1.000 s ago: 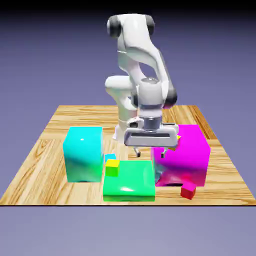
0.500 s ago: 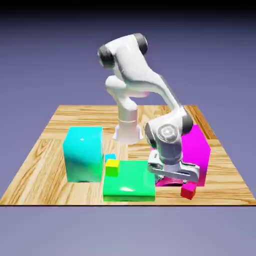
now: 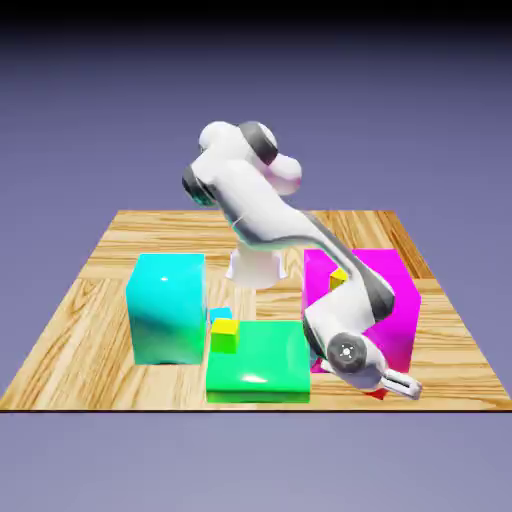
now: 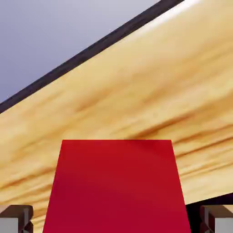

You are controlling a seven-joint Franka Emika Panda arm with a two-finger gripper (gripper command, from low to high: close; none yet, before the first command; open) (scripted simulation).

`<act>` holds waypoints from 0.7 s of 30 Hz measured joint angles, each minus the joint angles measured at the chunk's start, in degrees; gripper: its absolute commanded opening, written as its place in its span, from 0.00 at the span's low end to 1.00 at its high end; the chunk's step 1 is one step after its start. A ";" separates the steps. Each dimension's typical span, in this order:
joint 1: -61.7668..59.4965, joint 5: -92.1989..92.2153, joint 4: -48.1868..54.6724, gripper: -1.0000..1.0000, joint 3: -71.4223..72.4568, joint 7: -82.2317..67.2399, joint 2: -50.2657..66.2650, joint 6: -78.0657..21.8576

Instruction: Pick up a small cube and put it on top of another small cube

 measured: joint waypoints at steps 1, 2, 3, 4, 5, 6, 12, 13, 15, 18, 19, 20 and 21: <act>-0.70 0.51 1.22 0.00 0.66 0.00 -1.19 -2.46; -1.41 0.99 2.45 0.00 1.31 0.02 -2.39 -4.95; -2.11 1.47 3.67 0.00 1.97 0.04 -3.58 -7.43; -1.74 0.64 2.16 0.00 1.13 -2.07 -5.29 -7.43; -0.98 -0.57 0.53 0.00 -0.09 -4.28 -7.20 -7.23; 0.06 -1.98 -0.51 0.00 -1.45 -6.06 -9.28 -7.44; 6.29 -10.44 -6.74 0.00 -9.64 -16.73 -21.74 -8.67; 7.33 -11.85 -7.78 0.00 -11.01 -18.51 -23.82 -8.87; 9.41 -14.67 -9.85 0.00 -13.74 -22.07 -27.97 -9.28; 12.53 -18.91 -12.97 0.00 -17.83 -27.40 -34.20 -9.90; 13.57 -20.32 -14.01 0.00 -19.19 -29.18 -36.28 -10.11; 14.61 -21.73 -15.04 0.00 -20.56 -30.96 -38.35 -10.31; 15.65 -23.14 -16.08 0.00 -21.92 -32.74 -40.43 -10.52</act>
